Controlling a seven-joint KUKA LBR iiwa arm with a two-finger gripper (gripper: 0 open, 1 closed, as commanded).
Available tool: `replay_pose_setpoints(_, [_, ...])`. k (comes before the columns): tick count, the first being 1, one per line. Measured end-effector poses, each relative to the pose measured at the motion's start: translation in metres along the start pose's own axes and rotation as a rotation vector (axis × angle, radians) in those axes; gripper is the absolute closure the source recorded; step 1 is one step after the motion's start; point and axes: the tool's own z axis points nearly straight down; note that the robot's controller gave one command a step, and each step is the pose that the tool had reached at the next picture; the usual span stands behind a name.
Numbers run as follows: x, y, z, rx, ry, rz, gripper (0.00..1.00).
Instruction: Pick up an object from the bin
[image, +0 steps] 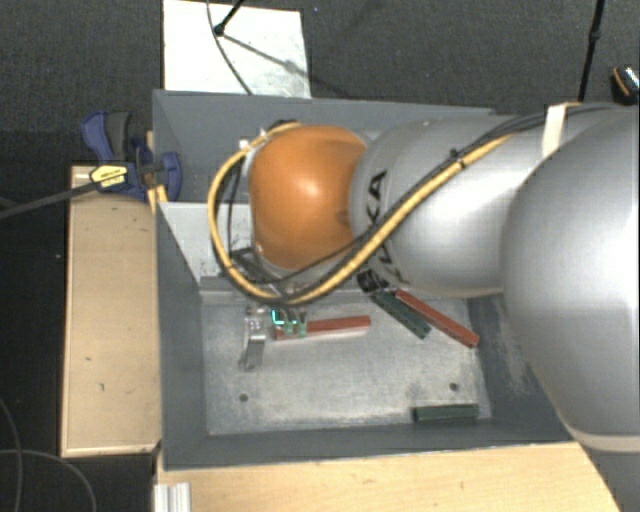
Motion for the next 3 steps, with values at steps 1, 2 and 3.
replay_pose_setpoints(1, [-0.015, -0.066, 0.093, 0.002, -0.001, -0.249, 0.00])
replay_pose_setpoints(2, [-0.025, -0.112, 0.107, 0.002, -0.003, -0.312, 0.00])
replay_pose_setpoints(3, [-0.025, -0.108, 0.106, 0.000, -0.004, -0.309, 1.00])
